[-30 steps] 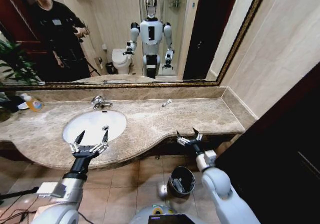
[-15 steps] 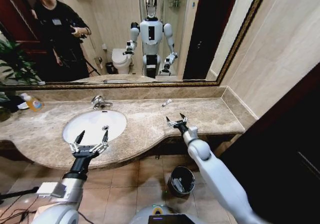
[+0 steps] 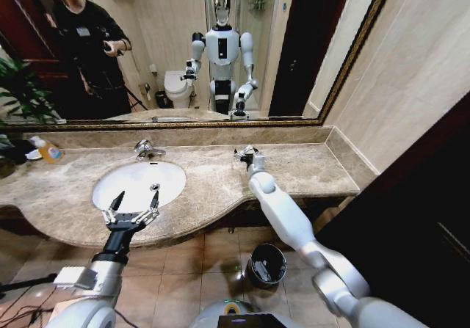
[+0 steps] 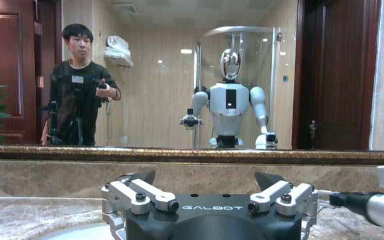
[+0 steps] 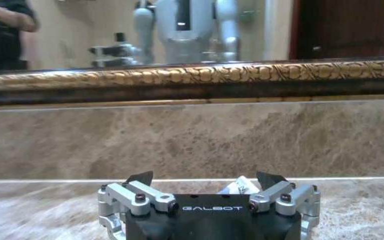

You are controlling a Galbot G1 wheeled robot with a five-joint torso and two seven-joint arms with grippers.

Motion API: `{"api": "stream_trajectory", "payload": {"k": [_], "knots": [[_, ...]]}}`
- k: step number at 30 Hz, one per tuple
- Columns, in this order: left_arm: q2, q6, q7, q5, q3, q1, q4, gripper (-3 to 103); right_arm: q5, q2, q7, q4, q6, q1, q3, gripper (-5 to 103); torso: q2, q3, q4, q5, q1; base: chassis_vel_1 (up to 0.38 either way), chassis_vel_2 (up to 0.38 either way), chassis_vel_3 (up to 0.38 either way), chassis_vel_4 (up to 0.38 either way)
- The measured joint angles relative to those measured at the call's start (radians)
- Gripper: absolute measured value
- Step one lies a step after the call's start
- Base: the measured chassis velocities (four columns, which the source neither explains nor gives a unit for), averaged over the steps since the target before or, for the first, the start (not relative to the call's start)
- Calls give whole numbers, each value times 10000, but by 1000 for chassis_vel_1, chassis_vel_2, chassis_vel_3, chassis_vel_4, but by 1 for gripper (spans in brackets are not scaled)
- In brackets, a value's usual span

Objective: Pick up the trash from the sink and place it in the trash bin.

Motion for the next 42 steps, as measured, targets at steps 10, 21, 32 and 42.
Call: {"api": "stream_trajectory", "payload": {"k": [10,21,32,42], "knots": [[0,0,-1,0,-1,0,0,100,-207,1079,993,-1908,200,890,274,100,0,0,1,0,-1,0,0,0,0],[0,0,-1,0,-1,0,0,100,-867,1251,719,-3120,454,1146,945,100,0,0,0,3,-1,0,0,0,0],[0,0,-1,0,0,0,0,100,-979,1228,599,-2880,474,964,877,84,2,-1,0,3,-1,0,0,0,0],[0,0,-1,0,-1,0,0,100,-925,1220,596,-2765,364,814,711,61,2,-1,0,3,-1,0,0,0,0]]}}
